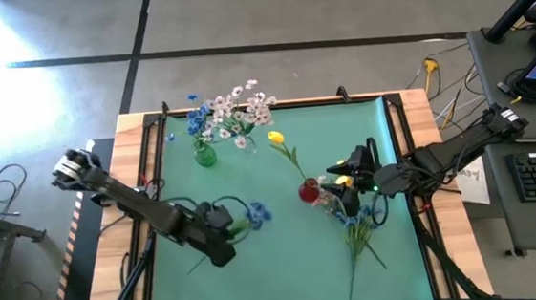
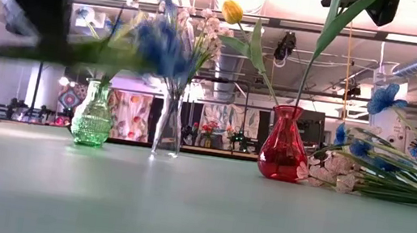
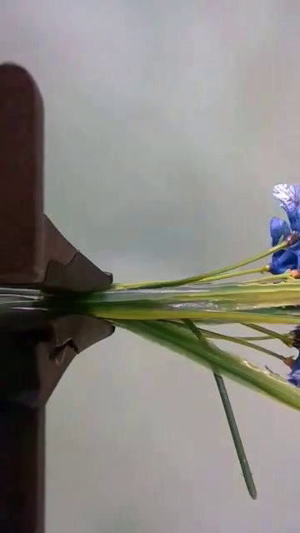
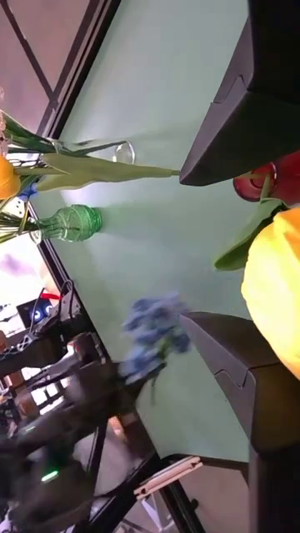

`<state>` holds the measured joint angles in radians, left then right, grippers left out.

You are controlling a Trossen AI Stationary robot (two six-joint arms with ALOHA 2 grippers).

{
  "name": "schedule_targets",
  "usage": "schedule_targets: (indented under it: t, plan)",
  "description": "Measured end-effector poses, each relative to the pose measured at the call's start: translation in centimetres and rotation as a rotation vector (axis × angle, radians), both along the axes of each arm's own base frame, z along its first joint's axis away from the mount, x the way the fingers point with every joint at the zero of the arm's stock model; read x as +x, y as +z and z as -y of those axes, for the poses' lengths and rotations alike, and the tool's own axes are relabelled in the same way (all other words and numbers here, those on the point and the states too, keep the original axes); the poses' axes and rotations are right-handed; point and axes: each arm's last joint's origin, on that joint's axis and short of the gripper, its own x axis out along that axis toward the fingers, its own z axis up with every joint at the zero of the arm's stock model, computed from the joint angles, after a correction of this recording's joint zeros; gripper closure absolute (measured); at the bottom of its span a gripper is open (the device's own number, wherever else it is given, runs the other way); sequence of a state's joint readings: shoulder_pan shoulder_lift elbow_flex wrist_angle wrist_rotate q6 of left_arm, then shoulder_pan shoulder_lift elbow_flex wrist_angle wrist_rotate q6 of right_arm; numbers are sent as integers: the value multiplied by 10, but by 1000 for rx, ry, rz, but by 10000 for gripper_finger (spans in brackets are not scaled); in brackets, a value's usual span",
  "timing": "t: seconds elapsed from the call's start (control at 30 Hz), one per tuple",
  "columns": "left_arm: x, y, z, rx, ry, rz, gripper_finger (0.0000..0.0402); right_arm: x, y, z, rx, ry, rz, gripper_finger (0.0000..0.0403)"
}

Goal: Sort flowers into vase by color
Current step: Put the left blue flowers into the green vase

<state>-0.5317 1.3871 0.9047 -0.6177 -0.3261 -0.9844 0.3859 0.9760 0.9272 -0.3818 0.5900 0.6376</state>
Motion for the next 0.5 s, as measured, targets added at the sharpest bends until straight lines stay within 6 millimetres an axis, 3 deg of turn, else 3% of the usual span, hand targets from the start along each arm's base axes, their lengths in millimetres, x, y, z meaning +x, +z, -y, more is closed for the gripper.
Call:
schedule_targets:
  t: [0.23, 0.37, 0.5]
  plan:
    - [-31, 62, -26, 234, -20, 324, 401, 0, -1, 0, 0, 6, -7, 149]
    - [-40, 97, -39, 468, 28, 544, 402, 0, 0, 0, 1, 5, -2, 149]
    - [-46, 133, -47, 575, 22, 748, 401, 0, 0, 0, 1, 4, 3, 149]
